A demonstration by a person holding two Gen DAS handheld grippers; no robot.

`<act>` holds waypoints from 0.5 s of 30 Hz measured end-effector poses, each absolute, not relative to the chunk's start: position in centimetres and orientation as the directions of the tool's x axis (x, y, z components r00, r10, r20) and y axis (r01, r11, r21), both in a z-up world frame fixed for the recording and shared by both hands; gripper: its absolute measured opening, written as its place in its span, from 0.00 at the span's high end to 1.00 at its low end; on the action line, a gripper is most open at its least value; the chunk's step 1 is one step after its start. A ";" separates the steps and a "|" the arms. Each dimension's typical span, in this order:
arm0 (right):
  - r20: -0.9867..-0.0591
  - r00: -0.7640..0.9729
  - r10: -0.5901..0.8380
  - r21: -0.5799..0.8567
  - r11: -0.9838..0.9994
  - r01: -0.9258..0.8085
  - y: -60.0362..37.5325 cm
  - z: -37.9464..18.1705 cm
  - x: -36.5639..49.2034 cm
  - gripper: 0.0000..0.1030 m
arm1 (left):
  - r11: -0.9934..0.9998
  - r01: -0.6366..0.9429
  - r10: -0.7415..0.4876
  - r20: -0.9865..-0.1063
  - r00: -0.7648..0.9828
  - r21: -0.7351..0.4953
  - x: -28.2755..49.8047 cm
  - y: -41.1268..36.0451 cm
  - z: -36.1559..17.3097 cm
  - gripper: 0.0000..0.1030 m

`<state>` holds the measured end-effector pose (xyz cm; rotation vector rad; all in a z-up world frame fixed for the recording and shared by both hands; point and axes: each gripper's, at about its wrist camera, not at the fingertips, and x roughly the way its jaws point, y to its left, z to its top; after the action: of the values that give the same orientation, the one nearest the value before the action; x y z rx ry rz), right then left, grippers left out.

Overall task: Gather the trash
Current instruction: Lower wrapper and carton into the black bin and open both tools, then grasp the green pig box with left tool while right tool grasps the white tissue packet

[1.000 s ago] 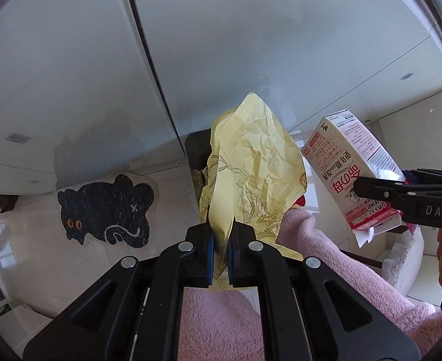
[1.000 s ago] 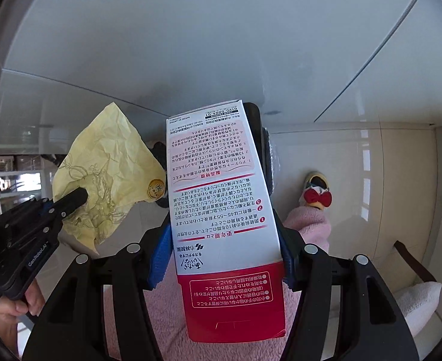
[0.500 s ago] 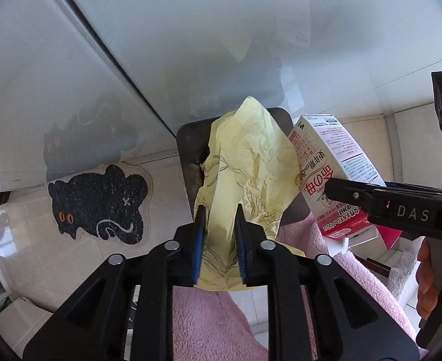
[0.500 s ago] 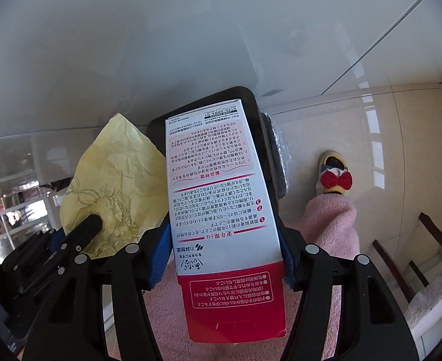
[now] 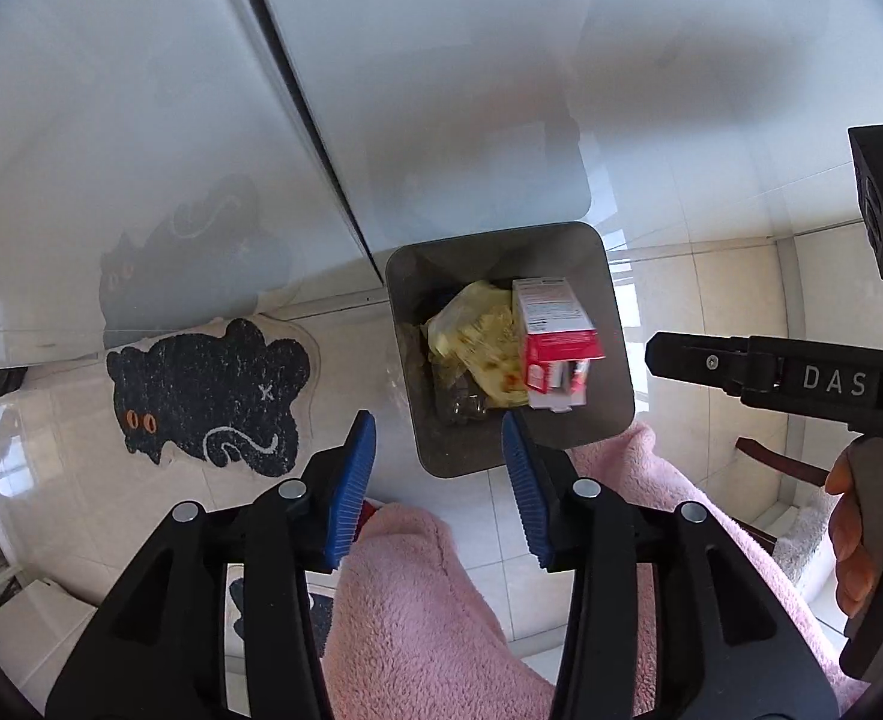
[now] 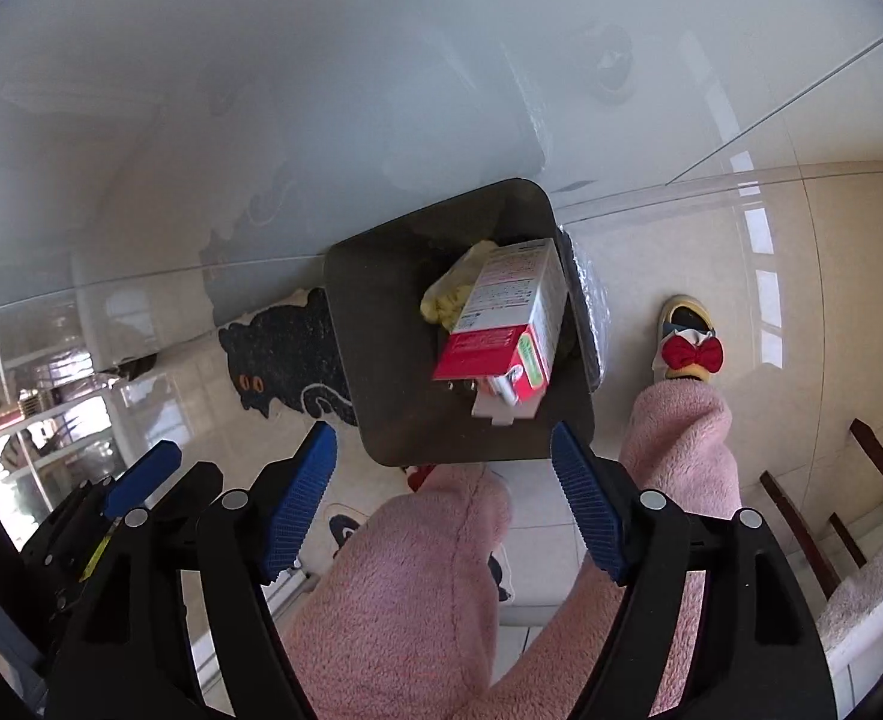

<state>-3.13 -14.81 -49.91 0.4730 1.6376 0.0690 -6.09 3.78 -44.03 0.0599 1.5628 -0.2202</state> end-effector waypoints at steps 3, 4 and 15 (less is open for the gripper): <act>-0.940 -0.047 0.338 0.318 0.919 0.234 -14.8 -48.1 -3.5 0.23 | 0.981 0.173 -0.095 -0.995 0.007 -0.092 -6.5 4.0 -42.6 0.42; -0.943 -0.042 0.330 0.314 0.924 0.218 -14.9 -47.4 -3.7 0.16 | 0.980 0.175 -0.096 -0.995 0.014 -0.092 -6.7 4.1 -41.8 0.40; -0.951 0.135 0.278 0.288 0.955 0.063 -18.7 -32.2 -7.5 0.03 | 0.964 0.237 -0.161 -0.974 0.158 -0.121 -9.3 3.7 -29.3 0.13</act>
<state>-7.54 -18.75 -32.19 0.2863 1.4328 0.1585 -9.34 3.74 -29.33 0.0646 1.3833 -0.2849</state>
